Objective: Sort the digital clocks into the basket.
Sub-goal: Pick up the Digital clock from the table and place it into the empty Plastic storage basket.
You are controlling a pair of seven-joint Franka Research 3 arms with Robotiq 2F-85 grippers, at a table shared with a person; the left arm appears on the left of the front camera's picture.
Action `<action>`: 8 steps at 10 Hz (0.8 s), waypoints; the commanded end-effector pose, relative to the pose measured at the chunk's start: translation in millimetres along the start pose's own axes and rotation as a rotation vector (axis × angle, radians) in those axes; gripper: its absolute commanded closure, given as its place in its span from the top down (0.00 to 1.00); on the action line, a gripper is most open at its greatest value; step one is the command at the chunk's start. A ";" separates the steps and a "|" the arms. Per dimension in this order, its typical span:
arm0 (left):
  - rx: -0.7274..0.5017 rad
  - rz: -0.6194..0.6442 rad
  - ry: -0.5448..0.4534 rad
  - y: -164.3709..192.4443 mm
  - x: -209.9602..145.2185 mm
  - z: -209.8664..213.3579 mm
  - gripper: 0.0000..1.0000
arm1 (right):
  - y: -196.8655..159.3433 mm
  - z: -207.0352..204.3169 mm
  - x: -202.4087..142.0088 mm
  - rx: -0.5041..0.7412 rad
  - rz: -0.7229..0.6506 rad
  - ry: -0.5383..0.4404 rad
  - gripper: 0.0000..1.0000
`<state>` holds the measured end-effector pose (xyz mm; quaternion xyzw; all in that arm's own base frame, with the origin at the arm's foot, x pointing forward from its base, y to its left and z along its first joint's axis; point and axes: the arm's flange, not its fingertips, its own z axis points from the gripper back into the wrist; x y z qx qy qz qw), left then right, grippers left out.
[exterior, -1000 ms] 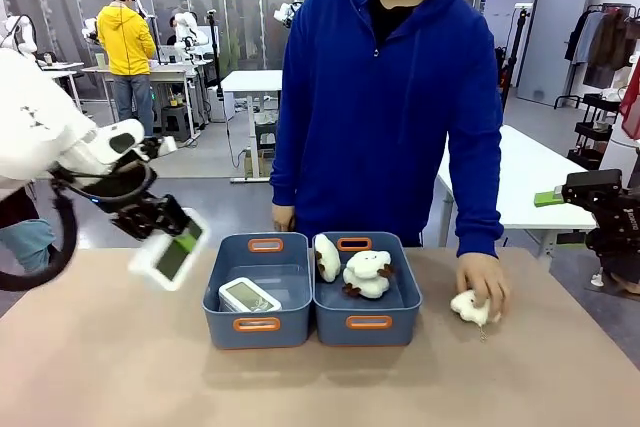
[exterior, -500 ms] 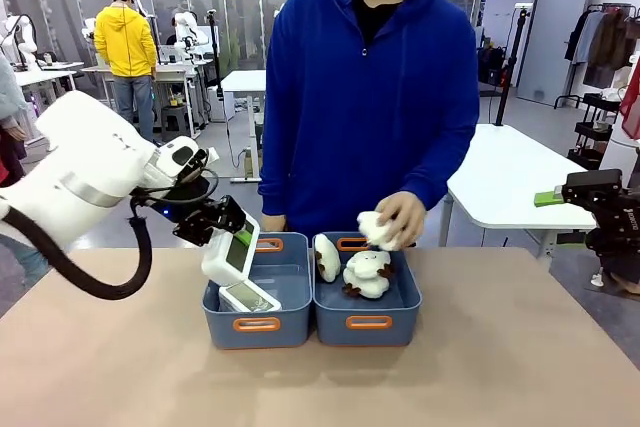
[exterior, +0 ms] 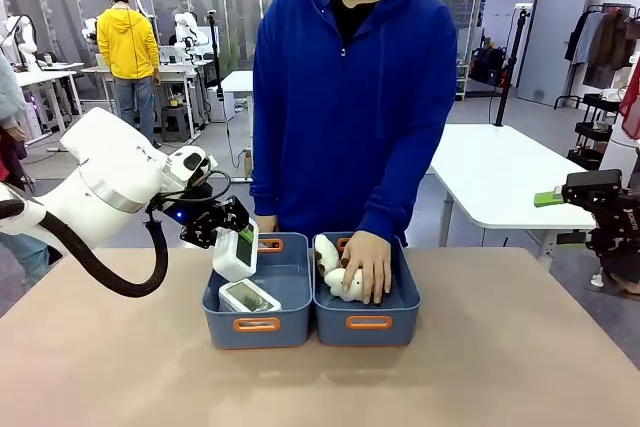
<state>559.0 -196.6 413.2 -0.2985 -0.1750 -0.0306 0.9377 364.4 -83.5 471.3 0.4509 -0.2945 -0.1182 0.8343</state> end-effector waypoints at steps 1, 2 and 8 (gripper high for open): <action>0.015 0.061 -0.026 5.2 7.3 -5.1 0.04 | 0.2 0.0 0.7 0.005 0.004 -0.011 0.98; 0.053 0.092 -0.010 11.0 4.9 -10.5 0.04 | 0.2 0.0 0.7 0.005 0.004 -0.011 0.98; 0.061 0.076 0.010 11.4 -8.6 -8.2 0.87 | 0.2 0.0 0.7 0.005 0.004 -0.011 0.98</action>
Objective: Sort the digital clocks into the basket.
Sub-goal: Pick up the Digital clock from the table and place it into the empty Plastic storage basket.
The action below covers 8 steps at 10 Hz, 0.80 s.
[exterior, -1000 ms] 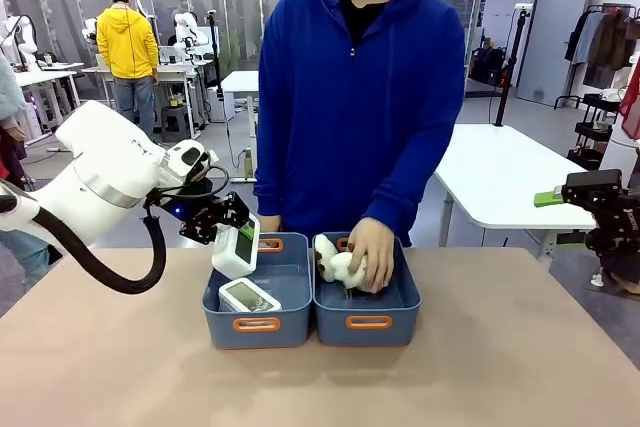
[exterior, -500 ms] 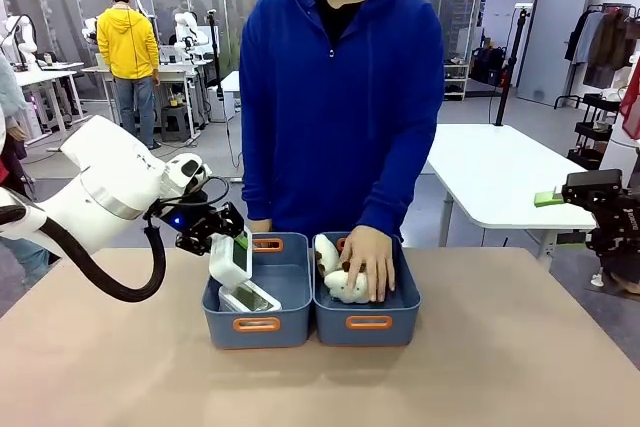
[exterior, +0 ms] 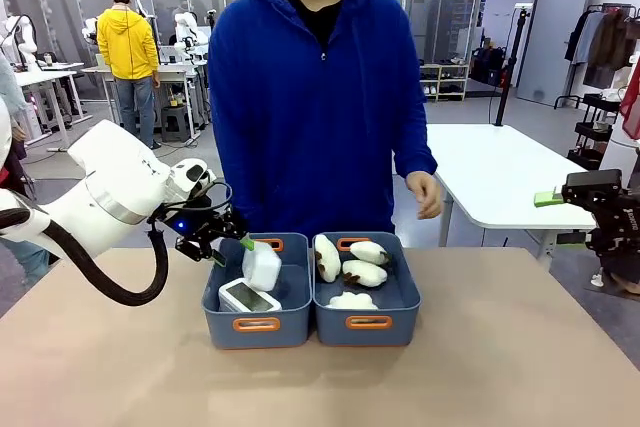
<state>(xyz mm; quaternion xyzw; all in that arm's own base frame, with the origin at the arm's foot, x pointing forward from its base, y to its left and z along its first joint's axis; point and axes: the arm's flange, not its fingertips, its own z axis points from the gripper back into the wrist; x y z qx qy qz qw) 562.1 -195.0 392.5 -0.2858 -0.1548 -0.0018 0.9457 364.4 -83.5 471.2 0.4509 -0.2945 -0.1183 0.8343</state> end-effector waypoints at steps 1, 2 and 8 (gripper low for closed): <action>0.020 0.001 -0.022 -2.7 -7.7 12.8 0.93 | 0.2 0.0 0.7 0.005 0.004 -0.011 0.98; 0.013 -0.013 -0.021 -3.5 -12.4 19.2 1.00 | 0.2 0.0 0.7 0.005 0.004 -0.011 0.98; -0.001 -0.008 -0.012 -4.0 -1.5 10.1 1.00 | 0.2 0.0 0.7 0.005 0.004 -0.011 0.98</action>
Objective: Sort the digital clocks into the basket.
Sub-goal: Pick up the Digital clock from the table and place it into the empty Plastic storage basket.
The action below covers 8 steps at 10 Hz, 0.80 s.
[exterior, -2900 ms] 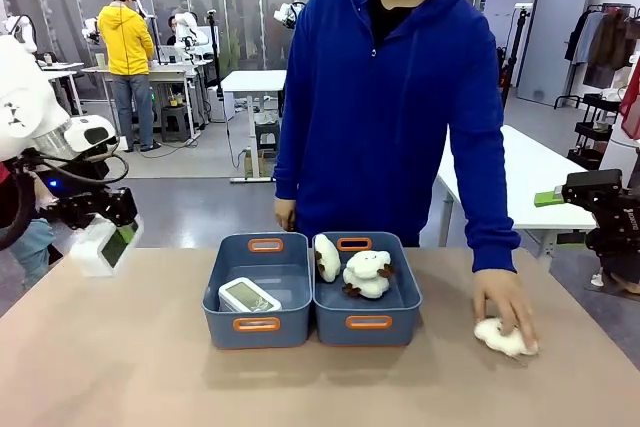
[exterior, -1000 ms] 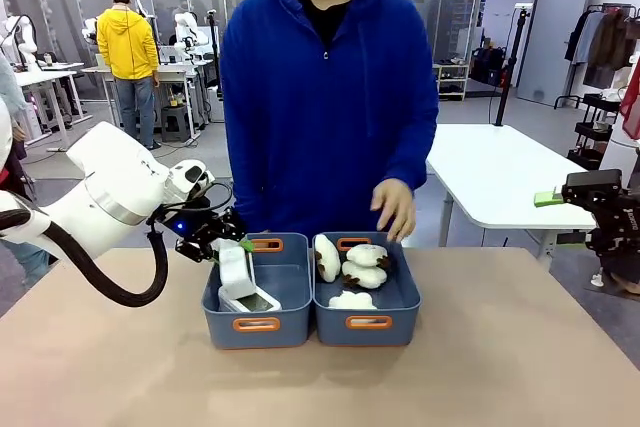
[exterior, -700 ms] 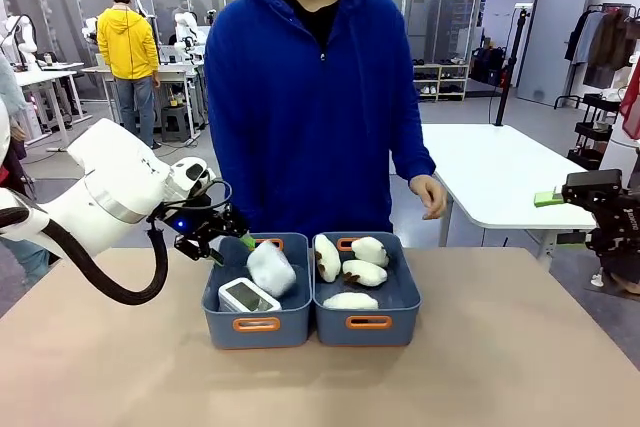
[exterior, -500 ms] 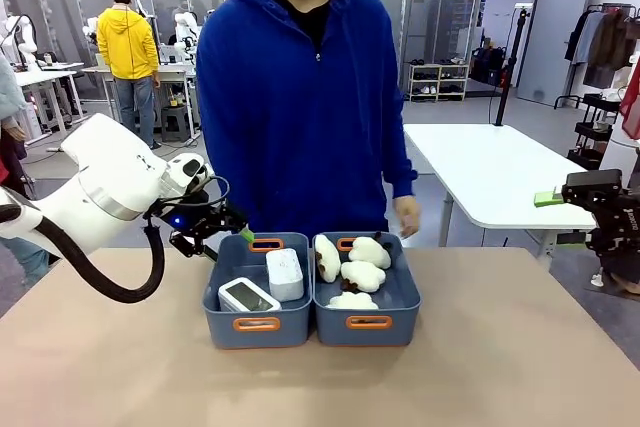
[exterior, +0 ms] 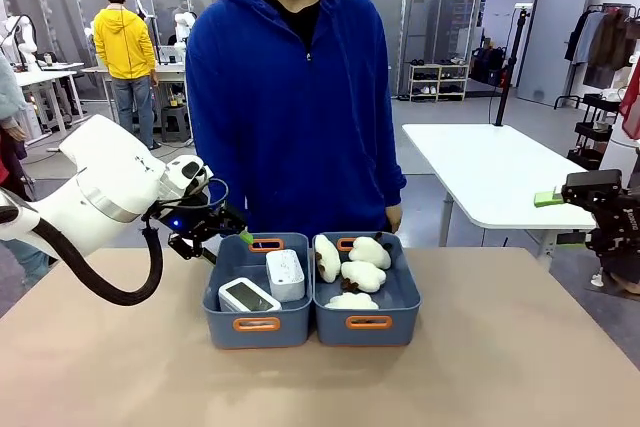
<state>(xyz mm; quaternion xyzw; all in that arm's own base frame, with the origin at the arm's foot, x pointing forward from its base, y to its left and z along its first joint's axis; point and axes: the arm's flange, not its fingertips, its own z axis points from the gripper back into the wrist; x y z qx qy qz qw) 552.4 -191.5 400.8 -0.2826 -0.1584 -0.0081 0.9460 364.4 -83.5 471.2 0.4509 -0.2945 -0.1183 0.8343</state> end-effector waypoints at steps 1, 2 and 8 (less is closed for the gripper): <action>-0.005 0.007 -0.009 -1.6 5.0 -1.2 1.00 | 0.2 0.0 0.7 0.005 0.004 -0.012 0.98; -0.005 0.007 -0.009 -1.6 5.0 -1.2 1.00 | 0.2 0.0 0.7 0.005 0.004 -0.012 0.98; -0.201 -0.047 0.092 19.3 9.3 88.7 1.00 | 0.2 0.0 0.7 0.005 0.004 -0.012 0.98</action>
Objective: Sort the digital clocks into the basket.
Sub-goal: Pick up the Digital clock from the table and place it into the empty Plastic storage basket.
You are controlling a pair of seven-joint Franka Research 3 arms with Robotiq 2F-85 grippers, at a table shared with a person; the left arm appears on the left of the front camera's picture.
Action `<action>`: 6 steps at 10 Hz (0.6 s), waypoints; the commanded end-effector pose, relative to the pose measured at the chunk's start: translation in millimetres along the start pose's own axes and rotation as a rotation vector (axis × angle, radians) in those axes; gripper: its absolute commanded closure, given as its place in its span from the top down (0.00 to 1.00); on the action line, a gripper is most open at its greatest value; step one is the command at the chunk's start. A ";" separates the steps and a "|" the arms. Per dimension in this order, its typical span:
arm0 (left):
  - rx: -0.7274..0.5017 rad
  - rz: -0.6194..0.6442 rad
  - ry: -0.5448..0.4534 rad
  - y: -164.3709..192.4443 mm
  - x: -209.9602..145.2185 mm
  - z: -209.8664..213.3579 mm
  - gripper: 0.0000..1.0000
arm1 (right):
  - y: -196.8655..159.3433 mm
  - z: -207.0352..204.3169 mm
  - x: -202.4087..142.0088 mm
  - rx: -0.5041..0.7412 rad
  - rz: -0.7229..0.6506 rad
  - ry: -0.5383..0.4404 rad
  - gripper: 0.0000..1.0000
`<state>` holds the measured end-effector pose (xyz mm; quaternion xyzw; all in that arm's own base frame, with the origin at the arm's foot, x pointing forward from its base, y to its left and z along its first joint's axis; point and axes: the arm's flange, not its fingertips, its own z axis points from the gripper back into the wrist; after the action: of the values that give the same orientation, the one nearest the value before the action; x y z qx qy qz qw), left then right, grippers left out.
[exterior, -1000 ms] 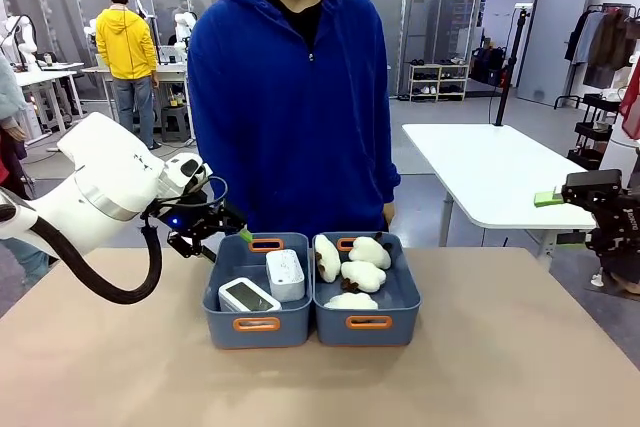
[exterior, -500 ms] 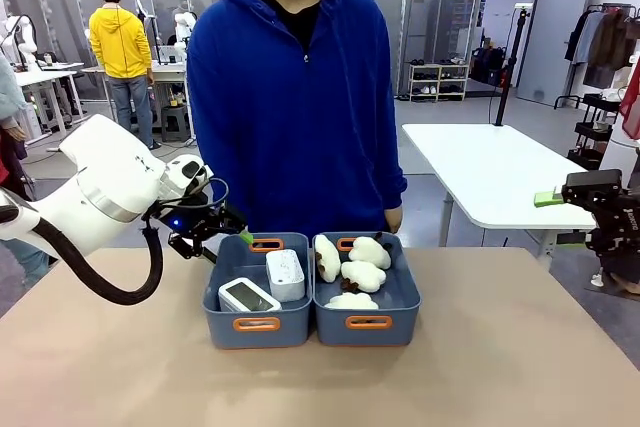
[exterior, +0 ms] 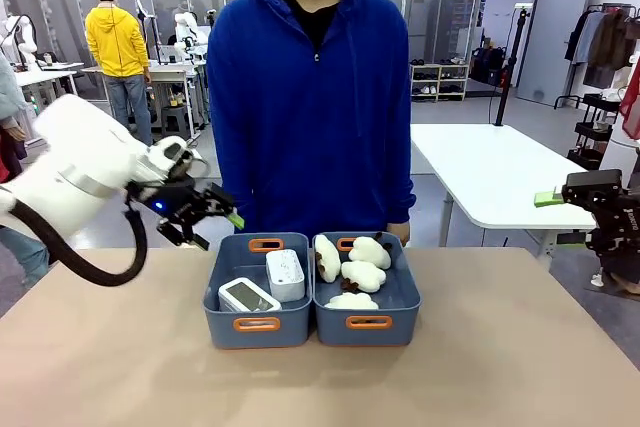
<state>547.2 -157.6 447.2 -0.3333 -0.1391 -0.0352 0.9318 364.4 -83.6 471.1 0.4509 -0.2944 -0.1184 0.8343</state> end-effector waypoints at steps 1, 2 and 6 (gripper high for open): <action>-0.110 -0.030 0.072 20.0 -11.8 57.1 1.00 | 0.3 0.0 0.7 0.005 0.004 -0.012 0.98; -0.169 -0.049 0.111 37.0 -21.9 81.0 1.00 | 0.3 0.0 0.7 0.005 0.004 -0.012 0.98; -0.580 -0.074 -0.170 130.7 -95.1 185.4 1.00 | 0.3 0.0 0.7 0.005 0.004 -0.012 0.98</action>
<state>454.1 38.0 492.9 -0.5467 -0.2062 -0.0798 0.8076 364.3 -83.6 471.0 0.4509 -0.2944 -0.1186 0.8343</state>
